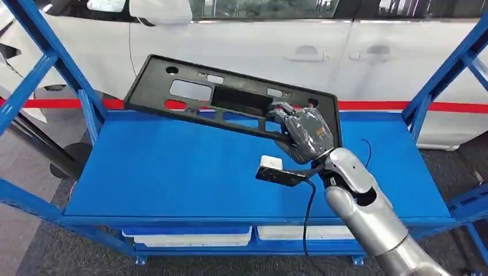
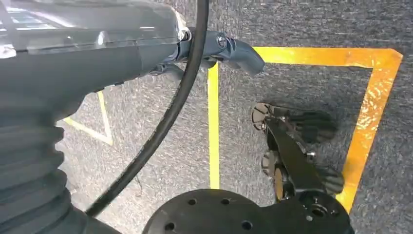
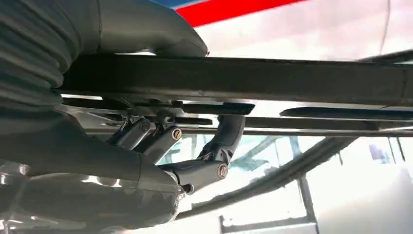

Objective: Take the parts from the cabinet and place them on the table.

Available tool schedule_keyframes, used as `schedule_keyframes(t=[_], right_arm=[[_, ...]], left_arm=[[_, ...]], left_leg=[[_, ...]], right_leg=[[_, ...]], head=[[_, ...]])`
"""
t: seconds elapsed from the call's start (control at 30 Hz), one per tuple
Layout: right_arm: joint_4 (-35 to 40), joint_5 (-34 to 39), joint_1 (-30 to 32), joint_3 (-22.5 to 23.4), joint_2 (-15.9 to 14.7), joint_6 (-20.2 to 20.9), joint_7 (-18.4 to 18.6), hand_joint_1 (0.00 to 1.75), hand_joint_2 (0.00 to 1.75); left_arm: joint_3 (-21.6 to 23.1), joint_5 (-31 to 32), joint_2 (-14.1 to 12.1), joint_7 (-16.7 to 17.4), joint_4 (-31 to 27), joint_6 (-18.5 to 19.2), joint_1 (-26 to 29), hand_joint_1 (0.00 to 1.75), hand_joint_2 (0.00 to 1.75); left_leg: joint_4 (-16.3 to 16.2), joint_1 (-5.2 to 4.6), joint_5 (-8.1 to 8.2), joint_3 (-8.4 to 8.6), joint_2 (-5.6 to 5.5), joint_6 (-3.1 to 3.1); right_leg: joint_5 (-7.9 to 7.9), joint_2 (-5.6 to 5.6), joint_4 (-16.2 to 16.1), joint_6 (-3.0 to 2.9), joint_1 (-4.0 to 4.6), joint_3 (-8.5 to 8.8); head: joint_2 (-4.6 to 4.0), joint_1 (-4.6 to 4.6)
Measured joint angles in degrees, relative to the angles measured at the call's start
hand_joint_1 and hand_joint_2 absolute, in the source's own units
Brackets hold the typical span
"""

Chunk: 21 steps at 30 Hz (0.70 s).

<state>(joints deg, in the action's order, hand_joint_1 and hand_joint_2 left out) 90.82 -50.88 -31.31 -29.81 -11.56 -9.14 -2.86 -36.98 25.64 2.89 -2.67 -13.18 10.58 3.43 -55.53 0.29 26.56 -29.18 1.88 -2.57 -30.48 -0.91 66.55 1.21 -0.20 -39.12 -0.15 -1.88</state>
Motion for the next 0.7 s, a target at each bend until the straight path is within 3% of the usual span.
schedule_keyframes(t=[0.03, 0.07, 0.1, 0.13, 0.2, 0.23, 0.27, 0.37, 0.4, 0.43, 0.47, 0.53, 0.57, 0.6, 0.63, 0.7], right_arm=[[0.0, -0.2, 0.1, 0.0, 0.3, -0.1, -0.1, 1.75, 1.75], [0.0, -0.3, 0.1, -0.1, 0.3, -0.1, -0.1, 1.75, 1.75], [0.0, -0.5, 0.1, -0.3, 0.3, -0.1, -0.1, 1.75, 1.75], [-0.1, -0.5, 0.0, -0.4, 0.3, 0.0, -0.1, 1.75, 1.75], [-0.1, -0.5, -0.5, -0.4, 0.3, 0.2, -0.2, 1.75, 1.75], [-0.1, -0.5, -0.9, -0.5, 0.3, 0.4, -0.3, 1.75, 1.75], [-0.2, -0.5, -1.1, -0.6, 0.3, 0.5, -0.3, 1.75, 1.75], [-0.2, -0.4, -1.1, -0.9, 0.3, 0.7, -0.3, 1.75, 1.75], [-0.3, -0.4, -1.2, -1.0, -0.1, 0.8, -0.3, 1.75, 1.75], [-0.3, -0.4, -1.3, -1.1, -0.3, 0.8, -0.3, 1.75, 1.75], [-0.3, -0.4, -1.5, -1.2, -0.8, 0.8, -0.3, 1.75, 1.75], [-0.3, -0.4, -1.5, -1.3, -1.3, 0.8, -0.3, 1.75, 1.75], [-0.3, -0.3, -1.5, -1.4, -1.6, 0.8, -0.3, 1.75, 1.75], [-0.4, -0.3, -1.4, -1.4, -1.9, 0.8, -0.3, 1.75, 1.75], [-0.4, -0.2, -1.4, -1.4, -2.0, 0.7, -0.3, 1.75, 1.75], [-0.3, -0.1, -1.4, -1.4, -2.4, 0.7, -0.2, 1.75, 1.75]], left_arm=[[0.0, 0.2, 0.1, 0.1, -0.1, 0.3, 0.1, 0.0, 1.75], [-0.1, 0.3, 0.1, 0.1, -0.3, 0.5, 0.3, 0.0, 1.75], [-0.2, 0.7, 0.2, 0.2, -0.5, 0.8, 0.3, 0.0, 1.75], [-0.3, 0.9, 0.3, 0.3, -0.6, 0.8, 0.3, 0.0, 1.75], [-0.5, 1.2, 0.5, 0.4, -0.9, 1.1, 0.5, 0.0, 1.75], [-0.6, 1.5, 0.5, 0.4, -1.2, 1.4, 0.5, 0.0, 1.75], [-0.8, 1.6, 0.5, 0.4, -1.4, 1.5, 0.5, 0.0, 1.75], [-1.4, 1.9, 0.7, 0.6, -1.6, 1.7, 0.7, 0.0, 1.75], [-1.4, 1.9, 0.7, 0.6, -1.7, 1.8, 0.8, 0.0, 1.75], [-1.5, 1.9, 0.7, 0.6, -1.8, 1.7, 0.9, 0.0, 1.75], [-1.5, 1.9, 0.8, 0.6, -1.8, 1.8, 1.0, 0.0, 1.75], [-1.6, 1.9, 0.8, 0.6, -1.9, 1.8, 1.0, 0.0, 1.75], [-1.7, 1.9, 0.8, 0.7, -2.0, 1.8, 1.0, 0.0, 1.75], [-1.8, 2.0, 0.8, 0.8, -2.0, 1.8, 1.0, 0.0, 1.75], [-1.8, 2.0, 0.8, 0.8, -2.0, 1.8, 1.0, 0.0, 1.75], [-1.9, 2.2, 0.8, 0.8, -2.0, 1.8, 0.9, 0.0, 1.75]], left_leg=[[-0.1, -0.01, -0.05, -0.26, 0.1, -0.01], [-0.4, 0.02, -0.05, -0.56, 0.12, 0.0], [-0.7, 0.09, -0.05, -0.81, 0.12, 0.01], [-1.1, 0.2, 0.03, -1.08, 0.1, 0.12], [-2.1, 0.46, 0.45, -1.57, 0.03, 0.74], [-2.7, 0.45, 0.77, -2.09, 0.04, 1.24], [-3.3, 0.19, 0.86, -2.55, -0.15, 1.55], [-3.5, 0.31, 0.49, -2.82, -0.2, 2.51], [-3.7, 0.43, 0.68, -3.01, -0.22, 2.88], [-4.5, 0.54, 2.12, -3.4, -0.44, 3.13], [-7.1, 0.54, 4.79, -4.3, -0.62, 3.26], [-15.4, 0.58, 9.9, -7.14, -0.98, 3.4], [-18.8, 0.58, 11.27, -8.15, -1.13, 3.4], [-20.0, 0.57, 11.2, -8.08, -1.19, 3.3], [-18.5, 0.55, 9.91, -6.72, -1.23, 3.06], [-9.5, 0.35, 5.7, -0.91, -1.24, 2.14]], right_leg=[[-2.05, 0.08, 4.7, 0.26, -0.2, -1.9], [-2.71, 0.16, 7.8, 0.48, -0.36, -3.17], [-1.96, 0.24, 8.1, 0.66, -0.59, -3.14], [-0.2, 0.34, 6.1, 0.84, -0.82, -1.98], [4.33, 0.65, -3.0, 1.26, -1.35, 2.95], [3.51, 0.67, -6.5, 1.25, -1.45, 4.69], [4.22, 0.24, -6.3, 0.43, -0.74, 4.57], [4.07, 0.25, -6.4, -0.71, -0.69, 3.91], [4.44, 0.28, -6.7, -1.34, -0.89, 3.78], [4.77, 0.33, -6.9, -1.84, -1.01, 3.6], [5.05, 0.34, -6.9, -2.25, -1.02, 3.23], [5.71, 0.34, -6.9, -2.69, -0.81, 2.37], [6.07, 0.33, -6.8, -2.78, -0.65, 1.85], [6.48, 0.3, -6.7, -2.8, -0.52, 1.33], [6.86, 0.22, -6.6, -2.79, -0.37, 0.78], [7.68, 0.04, -6.5, -2.7, -0.1, -0.12]], head=[[0.0, -0.02], [0.0, -0.02], [0.0, -0.02], [0.0, -0.02], [0.0, -0.02], [0.0, -0.02], [0.0, -0.07], [0.0, -0.04], [0.0, -0.07], [0.0, -0.04], [0.0, -0.04], [0.0, -0.04], [0.0, -0.07], [0.0, -0.07], [0.0, -0.04], [0.0, -0.07]])
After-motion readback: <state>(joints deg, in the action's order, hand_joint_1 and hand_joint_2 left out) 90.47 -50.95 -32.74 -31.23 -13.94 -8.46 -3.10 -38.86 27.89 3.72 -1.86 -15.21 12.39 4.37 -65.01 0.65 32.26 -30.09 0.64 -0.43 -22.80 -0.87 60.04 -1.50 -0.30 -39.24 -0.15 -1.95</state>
